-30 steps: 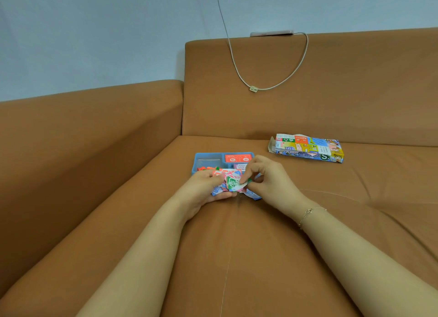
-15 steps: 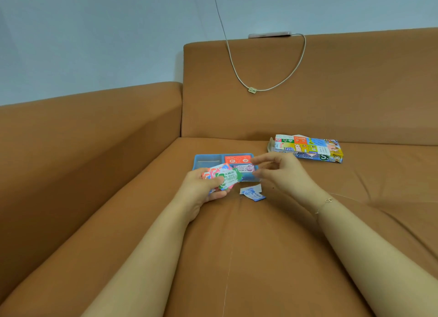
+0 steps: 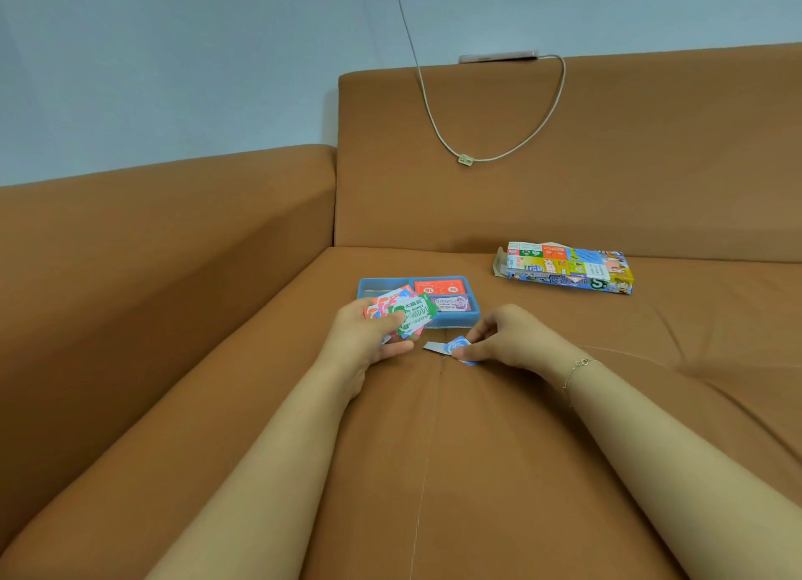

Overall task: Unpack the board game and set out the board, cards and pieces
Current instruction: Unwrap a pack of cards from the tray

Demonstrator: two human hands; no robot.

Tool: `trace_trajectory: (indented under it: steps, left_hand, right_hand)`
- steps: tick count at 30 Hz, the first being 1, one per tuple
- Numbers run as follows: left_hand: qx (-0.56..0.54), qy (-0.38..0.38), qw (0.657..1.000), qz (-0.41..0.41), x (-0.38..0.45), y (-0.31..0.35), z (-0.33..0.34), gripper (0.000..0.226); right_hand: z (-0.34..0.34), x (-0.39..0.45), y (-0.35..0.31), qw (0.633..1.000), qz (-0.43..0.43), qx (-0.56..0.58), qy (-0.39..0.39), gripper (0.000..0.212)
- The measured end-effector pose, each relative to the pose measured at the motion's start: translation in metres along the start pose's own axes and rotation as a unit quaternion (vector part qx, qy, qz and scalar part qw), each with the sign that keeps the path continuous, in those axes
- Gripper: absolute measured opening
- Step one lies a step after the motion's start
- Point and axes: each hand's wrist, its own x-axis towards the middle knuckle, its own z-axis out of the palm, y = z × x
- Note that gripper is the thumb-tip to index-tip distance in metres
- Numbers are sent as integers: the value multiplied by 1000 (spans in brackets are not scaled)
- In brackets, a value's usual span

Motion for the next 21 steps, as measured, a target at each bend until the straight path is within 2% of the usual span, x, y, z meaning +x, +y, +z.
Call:
trace_trajectory:
  steps: [7,11,14,18,21]
  left_hand:
    - [-7,2,1000,13,-1,0,-1,26]
    - [0,-2,1000,20,0,-1,-2,25]
    - [56,-32,998,25,-2,-2,0,20]
    - [123,-75,989,37,-4,-4,3,17]
    - [136,-99,985,44,-6,-4,3,19]
  right_hand:
    - [2,-4,-5,999,-22,33,-2,13]
    - [-10,-17,-3,984,-68,163,-2,5]
    - [-15,-22,-4,966,-110,232,-4,10]
    - [-6,-19,-8,965,-145,215,50,6]
    - [2,-14,-8,965,-177,175,86,22]
